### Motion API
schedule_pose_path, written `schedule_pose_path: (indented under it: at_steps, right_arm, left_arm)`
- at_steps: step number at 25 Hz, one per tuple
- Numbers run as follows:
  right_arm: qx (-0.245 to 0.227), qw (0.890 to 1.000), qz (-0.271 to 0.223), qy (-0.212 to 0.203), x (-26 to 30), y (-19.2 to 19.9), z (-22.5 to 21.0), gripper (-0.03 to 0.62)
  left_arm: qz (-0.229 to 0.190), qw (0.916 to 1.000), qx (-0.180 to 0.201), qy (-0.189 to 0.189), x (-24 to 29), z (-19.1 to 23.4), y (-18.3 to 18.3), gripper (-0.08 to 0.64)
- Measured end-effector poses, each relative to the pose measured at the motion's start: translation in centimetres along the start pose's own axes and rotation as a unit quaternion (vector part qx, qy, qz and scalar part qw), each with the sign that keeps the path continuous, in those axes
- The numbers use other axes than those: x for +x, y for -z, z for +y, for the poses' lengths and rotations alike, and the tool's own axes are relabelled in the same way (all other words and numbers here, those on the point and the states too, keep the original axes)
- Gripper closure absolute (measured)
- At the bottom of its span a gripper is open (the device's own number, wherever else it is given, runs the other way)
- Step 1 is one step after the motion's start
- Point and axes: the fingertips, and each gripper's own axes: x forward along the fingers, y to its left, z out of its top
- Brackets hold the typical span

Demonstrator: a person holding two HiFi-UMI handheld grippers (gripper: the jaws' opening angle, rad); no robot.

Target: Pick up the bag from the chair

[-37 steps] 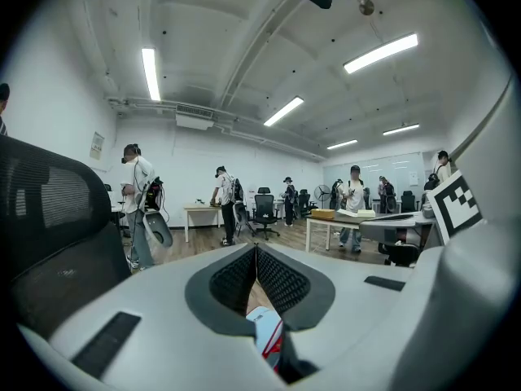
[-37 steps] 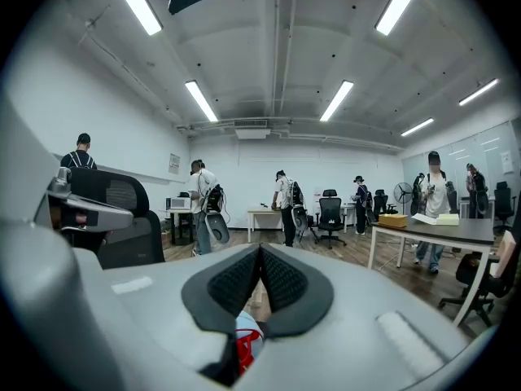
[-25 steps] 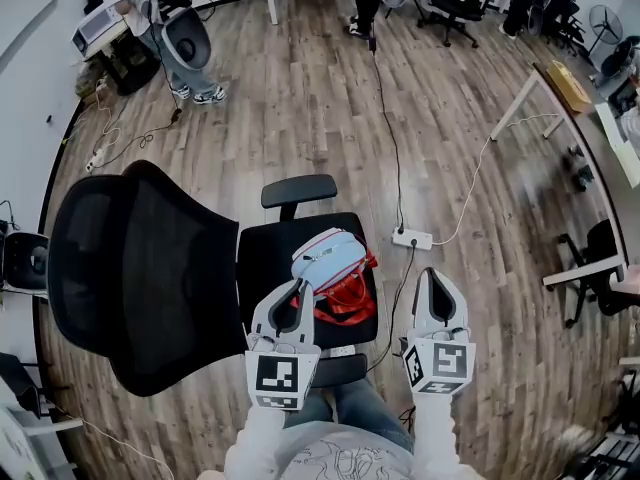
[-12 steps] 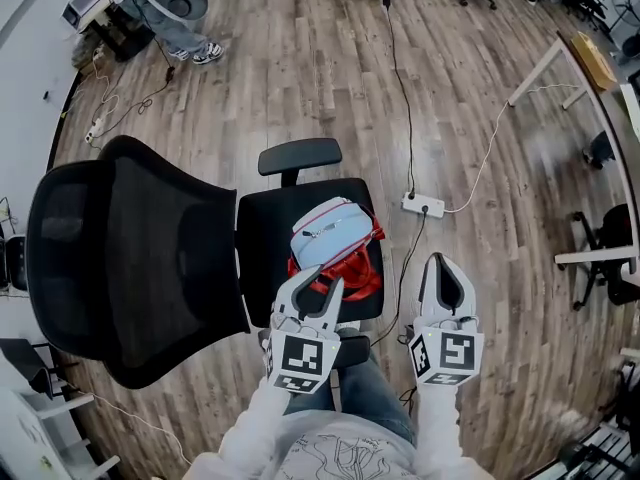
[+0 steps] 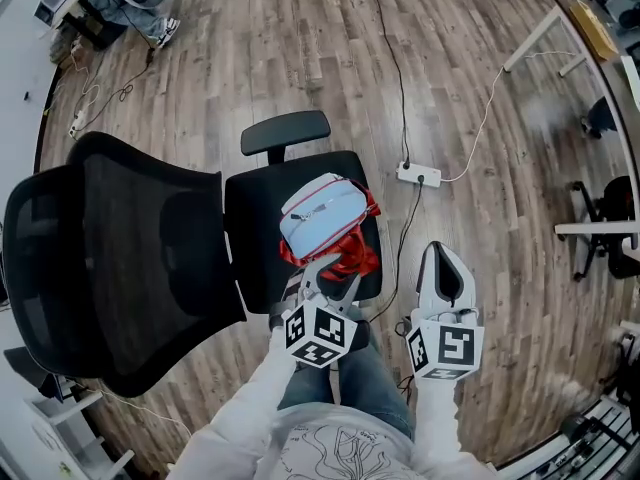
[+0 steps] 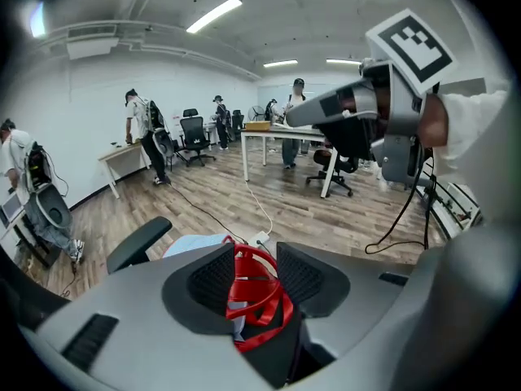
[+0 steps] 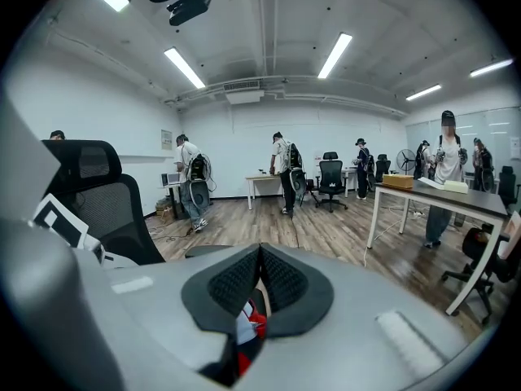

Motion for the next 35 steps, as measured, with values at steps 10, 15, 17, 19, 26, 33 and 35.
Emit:
schedule_pose_path:
  at_steps: [10, 15, 17, 19, 26, 33, 35]
  right_arm:
    - [0.01, 1.0, 0.02, 0.006, 0.6, 2.4, 0.0, 0.581]
    - [0.012, 0.999, 0.031, 0.007, 0.4, 3.7, 0.0, 0.581]
    - [0.015, 0.999, 0.035, 0.008, 0.3, 4.2, 0.0, 0.581]
    - [0.017, 0.999, 0.039, 0.009, 0.1, 4.6, 0.0, 0.581]
    - [0.021, 0.999, 0.047, 0.018, -0.2, 5.5, -0.7, 0.581]
    - [0.027, 0.998, 0.053, 0.027, -0.7, 6.3, -1.5, 0.581]
    - [0.029, 0.998, 0.055, 0.028, -0.8, 6.5, -1.6, 0.581]
  left_arm:
    - [0.086, 0.9941, 0.037, 0.054, 4.2, -2.2, 4.1, 0.373]
    - [0.149, 0.9854, 0.065, 0.05, 5.5, -2.8, 6.2, 0.373]
    - [0.163, 0.9825, 0.081, 0.04, 5.9, -2.8, 6.5, 0.373]
    - [0.167, 0.981, 0.092, 0.034, 6.1, -2.7, 6.5, 0.373]
    - [0.18, 0.9779, 0.097, 0.045, 7.3, -3.3, 6.6, 0.373]
    - [0.192, 0.975, 0.099, 0.053, 8.1, -3.7, 7.2, 0.45]
    - [0.19, 0.9745, 0.107, 0.053, 8.2, -3.7, 7.1, 0.503]
